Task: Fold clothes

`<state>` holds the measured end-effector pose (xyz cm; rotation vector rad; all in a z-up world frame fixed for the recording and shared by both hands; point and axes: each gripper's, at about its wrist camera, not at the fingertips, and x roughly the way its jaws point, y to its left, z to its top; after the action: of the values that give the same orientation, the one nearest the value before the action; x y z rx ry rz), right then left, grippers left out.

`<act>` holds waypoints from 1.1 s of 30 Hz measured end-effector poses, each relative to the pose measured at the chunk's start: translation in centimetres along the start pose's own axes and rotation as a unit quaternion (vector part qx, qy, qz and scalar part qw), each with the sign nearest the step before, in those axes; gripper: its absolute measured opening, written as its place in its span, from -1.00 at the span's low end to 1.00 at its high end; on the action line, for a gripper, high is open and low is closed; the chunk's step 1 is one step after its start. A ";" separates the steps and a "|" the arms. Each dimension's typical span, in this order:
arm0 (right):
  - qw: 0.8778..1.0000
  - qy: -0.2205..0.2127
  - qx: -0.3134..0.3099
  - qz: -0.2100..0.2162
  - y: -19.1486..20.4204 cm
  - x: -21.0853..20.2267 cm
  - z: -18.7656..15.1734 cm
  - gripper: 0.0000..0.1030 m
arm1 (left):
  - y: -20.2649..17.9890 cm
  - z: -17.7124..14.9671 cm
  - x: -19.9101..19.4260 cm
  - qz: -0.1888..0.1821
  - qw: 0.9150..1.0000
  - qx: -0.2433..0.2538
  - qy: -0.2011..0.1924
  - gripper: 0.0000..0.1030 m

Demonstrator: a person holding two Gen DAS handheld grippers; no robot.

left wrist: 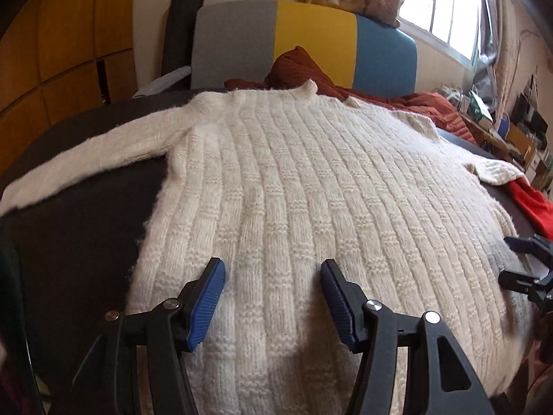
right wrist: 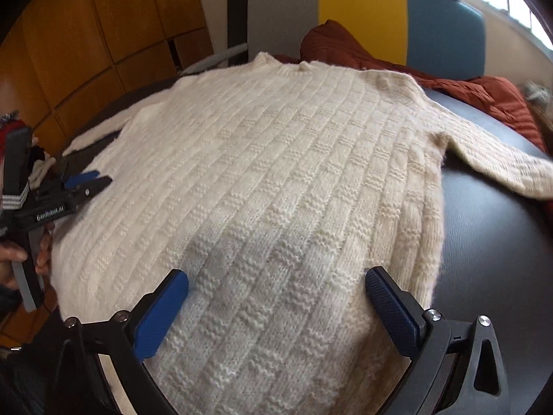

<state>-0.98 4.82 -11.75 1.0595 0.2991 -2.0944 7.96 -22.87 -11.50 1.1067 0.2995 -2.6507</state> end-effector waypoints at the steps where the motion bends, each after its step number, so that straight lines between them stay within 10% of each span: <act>1: 1.000 -0.006 0.004 -0.001 0.0 -0.2 -0.4 1.00 | 0.0 -0.4 -0.4 0.000 1.000 -0.003 -0.002 0.14; 9: 1.000 0.019 0.009 -0.012 -0.3 0.8 1.3 1.00 | 2.0 1.5 -2.0 -0.005 0.998 -0.058 -0.002 0.14; 18: 0.997 -0.060 0.027 -0.026 -0.7 1.2 7.9 1.00 | 11.0 10.9 1.8 0.152 0.969 -0.193 -0.020 0.07; 24: 0.999 -0.039 0.011 -0.020 0.4 6.5 11.1 1.00 | 14.3 15.4 6.5 0.240 0.955 -0.173 -0.003 0.07; 33: 0.999 -0.017 0.036 0.015 -0.8 8.3 11.0 1.00 | 18.1 13.4 10.7 0.330 0.924 -0.177 0.072 -0.42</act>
<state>-11.11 -4.47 -11.31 1.0621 0.1917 -2.1079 -2.69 -45.45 -11.60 1.0462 0.3419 -1.8431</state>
